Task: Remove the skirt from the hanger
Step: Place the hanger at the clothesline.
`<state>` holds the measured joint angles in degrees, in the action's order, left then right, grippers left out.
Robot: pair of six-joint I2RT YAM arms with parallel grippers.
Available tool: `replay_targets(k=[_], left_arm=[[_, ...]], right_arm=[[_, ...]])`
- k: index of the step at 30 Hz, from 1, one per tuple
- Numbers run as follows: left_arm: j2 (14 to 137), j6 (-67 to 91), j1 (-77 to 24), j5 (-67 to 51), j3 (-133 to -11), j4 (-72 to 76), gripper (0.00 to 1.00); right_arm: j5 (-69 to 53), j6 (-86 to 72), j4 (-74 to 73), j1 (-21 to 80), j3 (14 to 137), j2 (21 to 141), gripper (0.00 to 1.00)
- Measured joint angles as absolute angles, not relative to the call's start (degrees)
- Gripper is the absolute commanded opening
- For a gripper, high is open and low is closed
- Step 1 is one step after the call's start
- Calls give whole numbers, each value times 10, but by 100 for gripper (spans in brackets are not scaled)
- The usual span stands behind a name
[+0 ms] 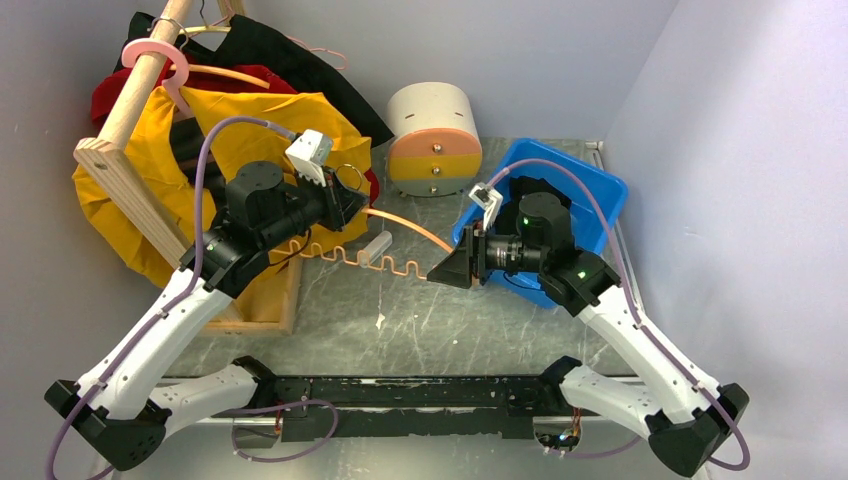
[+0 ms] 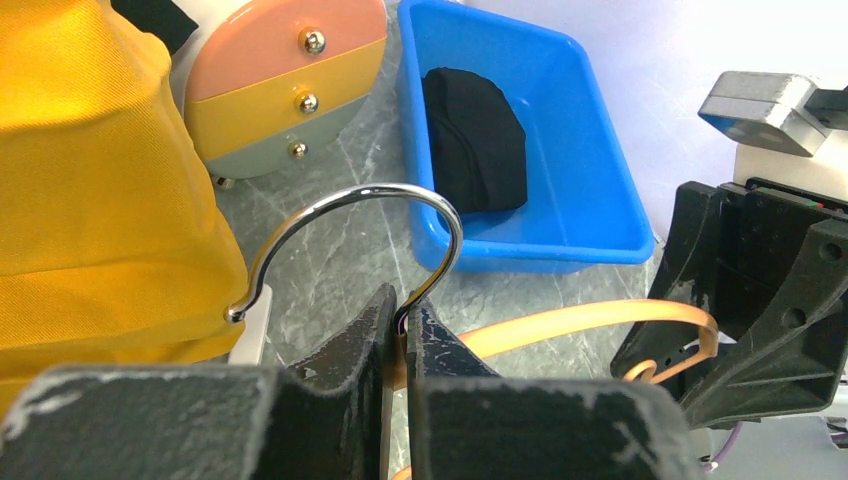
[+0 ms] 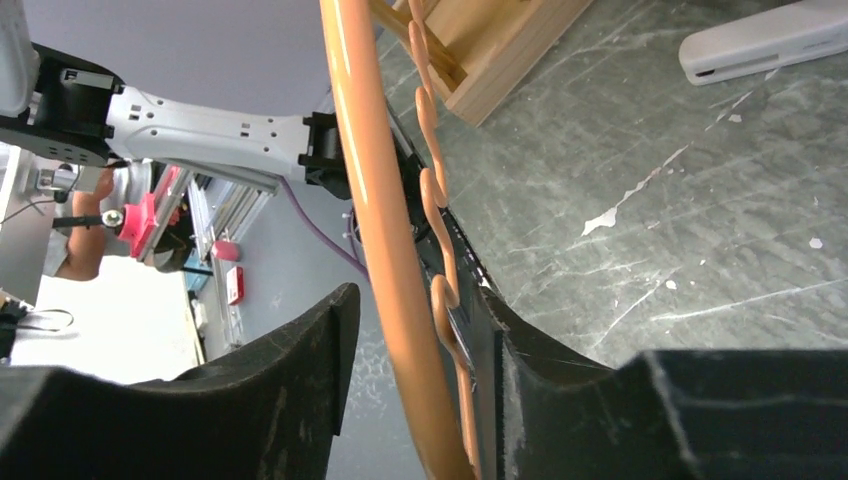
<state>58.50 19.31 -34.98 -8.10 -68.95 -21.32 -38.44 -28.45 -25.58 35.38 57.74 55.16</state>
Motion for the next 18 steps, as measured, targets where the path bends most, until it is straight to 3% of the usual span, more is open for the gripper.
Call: replay_targets(k=[4,5,6,7,8,10,12,15,18], left_arm=[[585,194,-350,-81,-690,-213,7],[585,195,-350,-81,-690,-213,7],[585,195,-350,-81,-690,-213,7],[585,196,-350,-81,-690,-214,7],[585,195,-350,-77,-690,-215,10],[590,203,-349,-70,-694,-225,23],[596,204,-350,-68,-704,-230,57],[597,213,-350,-69,-724,-237,98],[592,224,-350,-70,-740,-237,99]], right_arm=[[-385,-295,-240,354,555,535,34],[-383,-297,-237,354,550,533,26],[-381,-299,-235,354,547,533,10],[-378,-299,-234,354,545,533,0],[-379,-295,-229,355,545,533,0],[-389,-290,-215,364,546,527,0],[-378,-283,-214,367,546,519,0],[-344,-276,-221,365,546,515,0],[-321,-265,-231,360,546,515,0]])
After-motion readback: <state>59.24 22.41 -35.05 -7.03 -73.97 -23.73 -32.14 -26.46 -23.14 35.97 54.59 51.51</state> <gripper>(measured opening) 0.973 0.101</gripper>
